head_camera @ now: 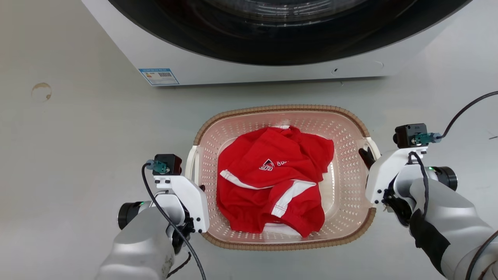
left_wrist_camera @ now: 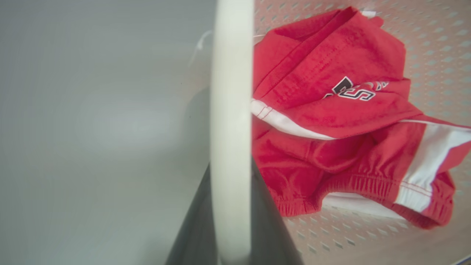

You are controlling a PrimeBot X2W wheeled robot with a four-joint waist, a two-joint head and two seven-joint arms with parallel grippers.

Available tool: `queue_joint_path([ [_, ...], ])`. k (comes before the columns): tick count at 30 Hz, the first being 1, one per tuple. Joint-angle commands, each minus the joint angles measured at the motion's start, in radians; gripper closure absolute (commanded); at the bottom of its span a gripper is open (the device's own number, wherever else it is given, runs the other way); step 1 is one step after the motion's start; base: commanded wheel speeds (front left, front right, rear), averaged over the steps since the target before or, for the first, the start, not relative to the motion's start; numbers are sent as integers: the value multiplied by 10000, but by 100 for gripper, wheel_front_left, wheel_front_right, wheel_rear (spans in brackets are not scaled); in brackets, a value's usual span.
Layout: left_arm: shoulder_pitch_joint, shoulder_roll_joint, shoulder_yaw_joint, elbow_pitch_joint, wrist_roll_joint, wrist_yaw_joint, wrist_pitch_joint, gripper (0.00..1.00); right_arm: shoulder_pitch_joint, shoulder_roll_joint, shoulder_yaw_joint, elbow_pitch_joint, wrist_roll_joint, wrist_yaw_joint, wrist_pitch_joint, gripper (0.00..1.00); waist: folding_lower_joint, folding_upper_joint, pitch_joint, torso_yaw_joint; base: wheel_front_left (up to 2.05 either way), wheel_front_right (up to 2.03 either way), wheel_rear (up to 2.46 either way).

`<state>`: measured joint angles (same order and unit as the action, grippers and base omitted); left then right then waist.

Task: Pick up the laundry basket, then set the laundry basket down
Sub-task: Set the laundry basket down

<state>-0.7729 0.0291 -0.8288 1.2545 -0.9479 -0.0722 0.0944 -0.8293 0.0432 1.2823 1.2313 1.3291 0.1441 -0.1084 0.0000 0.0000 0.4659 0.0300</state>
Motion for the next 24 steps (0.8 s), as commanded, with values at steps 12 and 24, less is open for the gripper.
queue_joint_path([
  [12,-1127,1023,154,363,232,361,-516,100,-968,-935,-192,559,-134,-134,-840,100,0,0,1926,64,0,0,0],
  [24,-1903,872,213,363,207,444,-1056,100,-1577,-935,-207,229,-139,-134,-1160,100,0,0,3268,110,0,0,0],
])
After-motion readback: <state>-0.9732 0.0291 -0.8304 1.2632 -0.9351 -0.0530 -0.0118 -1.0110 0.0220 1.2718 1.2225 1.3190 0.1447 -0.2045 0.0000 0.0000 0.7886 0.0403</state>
